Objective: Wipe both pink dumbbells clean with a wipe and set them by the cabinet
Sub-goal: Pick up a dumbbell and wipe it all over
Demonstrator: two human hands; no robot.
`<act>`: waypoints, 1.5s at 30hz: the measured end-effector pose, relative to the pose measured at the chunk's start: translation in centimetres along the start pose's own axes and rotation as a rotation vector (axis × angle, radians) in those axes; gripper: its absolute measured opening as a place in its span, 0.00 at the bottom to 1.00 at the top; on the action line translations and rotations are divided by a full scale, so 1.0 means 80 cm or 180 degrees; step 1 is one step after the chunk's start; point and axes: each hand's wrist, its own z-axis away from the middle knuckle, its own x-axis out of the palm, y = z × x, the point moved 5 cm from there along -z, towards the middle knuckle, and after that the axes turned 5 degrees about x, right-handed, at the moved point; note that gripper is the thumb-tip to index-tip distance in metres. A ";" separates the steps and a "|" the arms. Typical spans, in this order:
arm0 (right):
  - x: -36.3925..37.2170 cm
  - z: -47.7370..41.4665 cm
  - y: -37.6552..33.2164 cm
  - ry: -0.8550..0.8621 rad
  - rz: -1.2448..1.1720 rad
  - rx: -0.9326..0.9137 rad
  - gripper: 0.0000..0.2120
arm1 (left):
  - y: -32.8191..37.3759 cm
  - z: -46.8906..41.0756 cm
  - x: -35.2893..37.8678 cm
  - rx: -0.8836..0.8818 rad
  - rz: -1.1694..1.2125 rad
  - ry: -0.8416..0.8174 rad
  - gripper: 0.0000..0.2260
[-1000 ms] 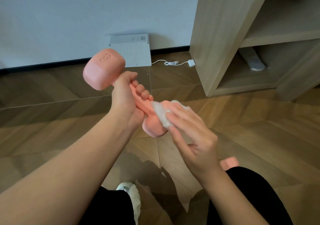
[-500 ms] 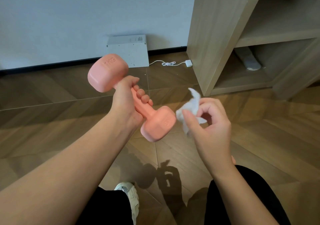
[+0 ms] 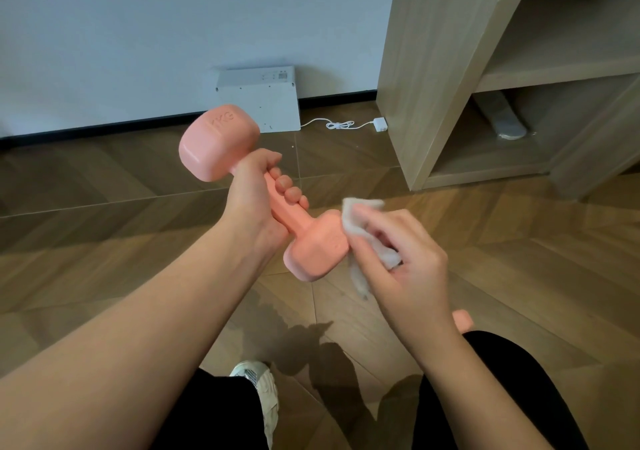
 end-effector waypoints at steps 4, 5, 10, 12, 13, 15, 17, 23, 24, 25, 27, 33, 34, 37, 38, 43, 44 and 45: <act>-0.001 0.001 0.003 0.0245 -0.0553 0.0486 0.04 | -0.005 0.000 0.002 -0.0049 -0.0062 -0.0004 0.15; 0.002 0.002 -0.002 0.0163 -0.0442 0.0278 0.02 | -0.006 0.000 0.003 -0.0057 -0.0065 -0.0011 0.15; 0.012 0.012 -0.005 -0.0296 0.0239 -0.0644 0.14 | -0.007 0.002 0.003 -0.0104 -0.0042 -0.0034 0.15; 0.015 0.015 0.000 -0.0536 0.0542 -0.0835 0.19 | -0.005 0.001 0.002 -0.0108 0.0016 -0.0014 0.15; 0.015 0.015 0.003 -0.0545 0.0606 -0.0849 0.20 | -0.004 0.001 0.002 -0.0120 0.0045 0.0000 0.15; 0.013 0.013 0.009 -0.0438 0.0625 -0.0751 0.20 | -0.003 0.001 0.002 -0.0141 0.0083 0.0017 0.15; 0.012 0.012 0.014 -0.0365 0.0515 -0.0505 0.22 | -0.003 0.001 0.002 -0.0136 0.0086 0.0036 0.15; 0.018 0.020 0.002 -0.0352 0.0232 -0.0948 0.21 | -0.005 0.003 0.004 -0.0179 0.0107 0.0008 0.15; 0.021 0.020 0.001 -0.0409 0.0209 -0.0876 0.22 | -0.005 0.003 0.004 -0.0183 0.0105 0.0006 0.15; 0.024 0.019 0.004 -0.0459 0.0158 -0.0688 0.22 | -0.005 0.003 0.004 -0.0178 0.0088 0.0006 0.15; 0.028 0.018 0.011 -0.0550 -0.0028 -0.0175 0.23 | -0.005 0.004 0.003 -0.0124 0.0021 0.0021 0.15; 0.028 0.026 0.000 -0.0224 0.0150 -0.0668 0.23 | 0.000 0.005 0.003 0.0032 -0.0017 0.0044 0.15; 0.028 0.027 0.000 -0.0192 0.0167 -0.0789 0.22 | 0.000 0.005 0.003 0.0027 0.0014 0.0040 0.15; 0.029 0.023 0.010 -0.0208 -0.0006 -0.0246 0.24 | 0.001 0.007 0.004 0.0028 0.0092 0.0034 0.15; 0.029 0.021 0.015 -0.0247 -0.0118 0.0046 0.25 | 0.002 0.007 0.004 0.0044 0.0110 0.0032 0.15; 0.028 0.026 0.000 -0.0142 0.0060 -0.0738 0.21 | 0.004 0.009 0.003 0.0076 0.0132 0.0024 0.15; 0.029 0.026 -0.002 -0.0185 0.0046 -0.0821 0.21 | 0.004 0.009 0.003 0.0055 0.0140 0.0025 0.15; 0.030 0.023 -0.002 -0.0244 0.0038 -0.0781 0.22 | 0.003 0.009 0.003 0.0033 0.0151 0.0030 0.15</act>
